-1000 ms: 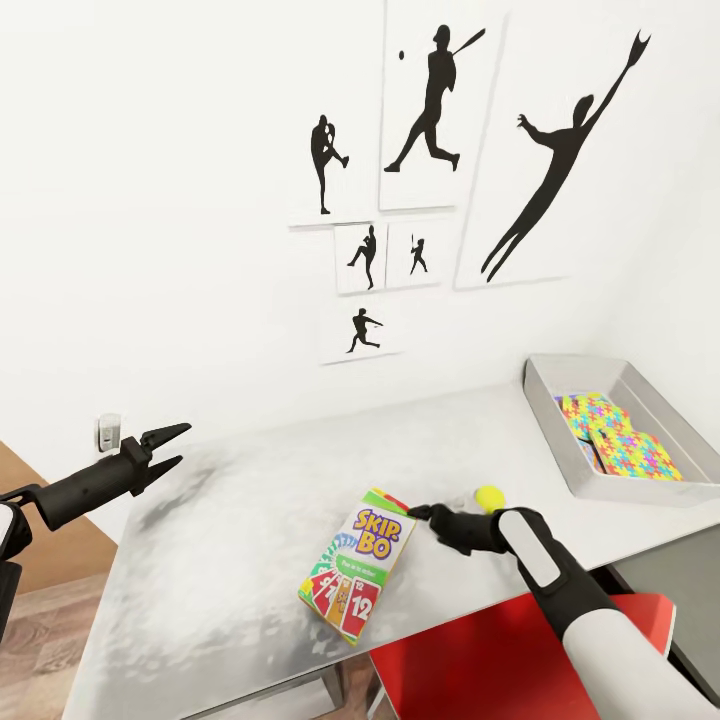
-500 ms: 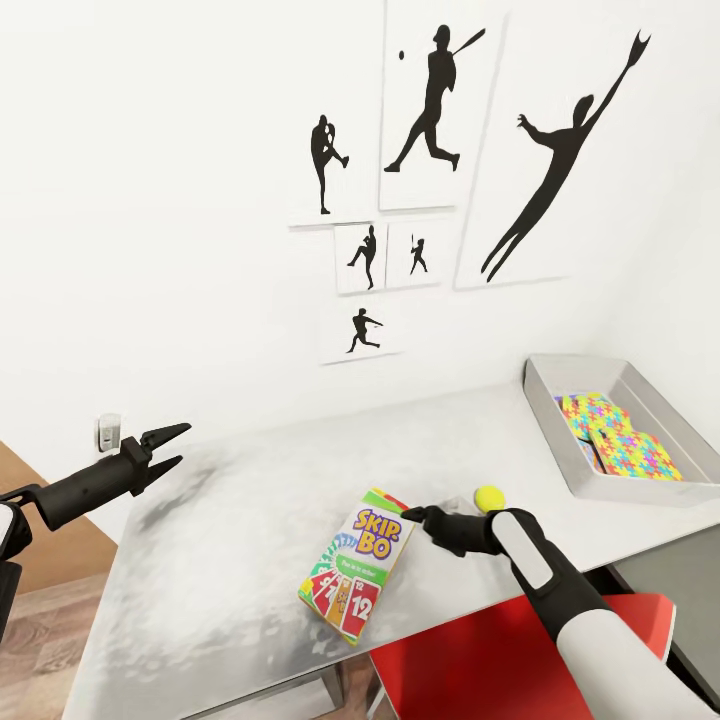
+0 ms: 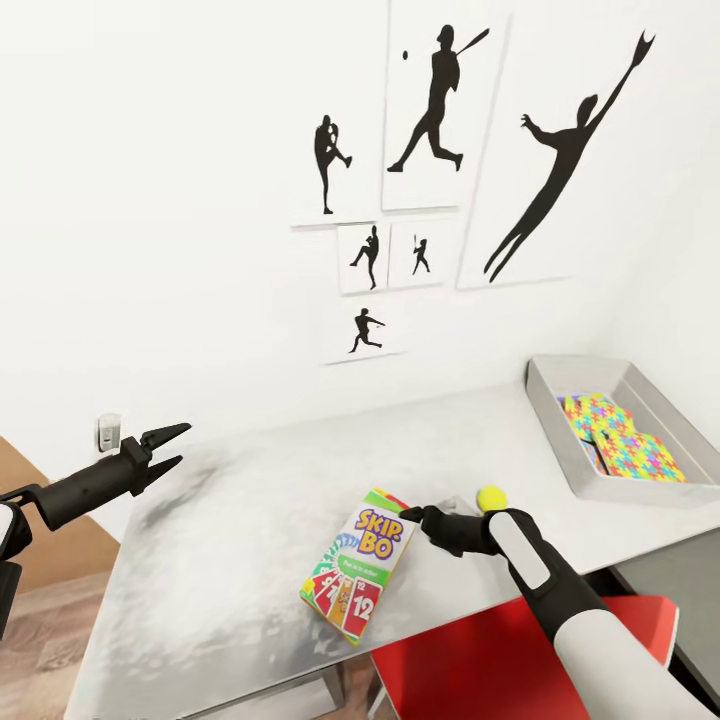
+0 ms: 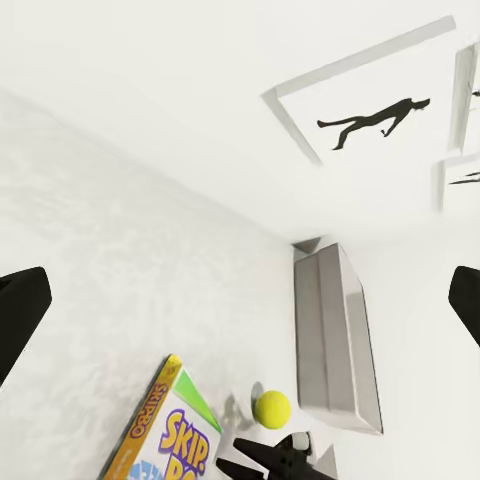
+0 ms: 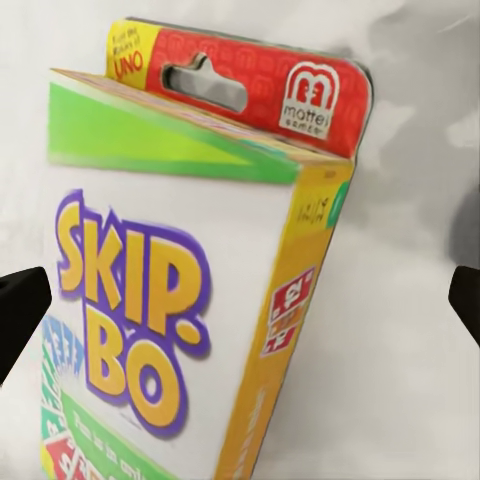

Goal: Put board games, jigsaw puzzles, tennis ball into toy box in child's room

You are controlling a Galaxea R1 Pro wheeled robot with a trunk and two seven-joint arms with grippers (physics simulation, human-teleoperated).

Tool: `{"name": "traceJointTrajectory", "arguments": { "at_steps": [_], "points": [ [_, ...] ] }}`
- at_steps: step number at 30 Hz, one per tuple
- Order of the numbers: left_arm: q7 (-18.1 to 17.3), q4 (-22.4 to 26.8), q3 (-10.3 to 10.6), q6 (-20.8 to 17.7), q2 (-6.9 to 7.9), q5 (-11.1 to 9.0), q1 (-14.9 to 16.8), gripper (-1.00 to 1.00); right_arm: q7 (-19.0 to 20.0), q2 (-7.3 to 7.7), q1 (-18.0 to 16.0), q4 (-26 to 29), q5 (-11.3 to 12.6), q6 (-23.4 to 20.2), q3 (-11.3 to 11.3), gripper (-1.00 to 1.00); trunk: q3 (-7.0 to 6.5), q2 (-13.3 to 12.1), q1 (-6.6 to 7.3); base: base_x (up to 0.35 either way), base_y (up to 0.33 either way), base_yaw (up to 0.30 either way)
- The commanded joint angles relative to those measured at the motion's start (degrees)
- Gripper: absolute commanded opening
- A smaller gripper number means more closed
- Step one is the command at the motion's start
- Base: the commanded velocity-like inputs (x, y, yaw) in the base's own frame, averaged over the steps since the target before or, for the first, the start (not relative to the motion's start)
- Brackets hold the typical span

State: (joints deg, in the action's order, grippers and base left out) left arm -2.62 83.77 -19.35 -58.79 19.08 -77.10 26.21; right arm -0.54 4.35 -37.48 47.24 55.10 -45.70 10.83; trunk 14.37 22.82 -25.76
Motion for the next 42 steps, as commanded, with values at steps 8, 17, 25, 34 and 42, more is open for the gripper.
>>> {"name": "traceJointTrajectory", "arguments": {
  "at_steps": [8,17,25,34,42],
  "points": [
    [-0.28,-0.01,-0.07,-0.27,-0.01,0.29,0.07,1.0,-0.05,0.08,-0.05,0.05,0.09,-0.03,0.16,1.0,0.11,0.11,-0.03,0.0,0.0,0.177],
    [-0.28,-0.01,-0.07,-0.27,-0.01,0.29,0.07,1.0,-0.01,0.13,-0.05,0.11,0.19,-0.07,0.06,1.0,0.11,0.11,-0.03,0.0,0.0,0.202],
    [-0.28,-0.01,-0.07,-0.27,-0.01,0.29,-0.01,1.0,-0.06,0.28,-0.04,0.13,0.25,-0.21,-0.13,1.0,0.11,0.11,-0.03,0.0,0.0,0.044],
    [-0.35,-0.01,-0.07,-0.27,-0.01,0.2,-0.02,1.0,-0.07,0.53,-0.05,0.23,0.27,-0.43,-0.19,1.0,0.11,0.11,-0.03,-0.122,0.015,0.005],
    [-0.36,0.02,-0.11,-0.27,-0.01,0.2,-0.02,1.0,-0.1,0.69,-0.05,0.29,0.27,-0.51,-0.26,1.0,0.11,0.11,-0.03,-0.043,0.008,0.001]
  ]
}}
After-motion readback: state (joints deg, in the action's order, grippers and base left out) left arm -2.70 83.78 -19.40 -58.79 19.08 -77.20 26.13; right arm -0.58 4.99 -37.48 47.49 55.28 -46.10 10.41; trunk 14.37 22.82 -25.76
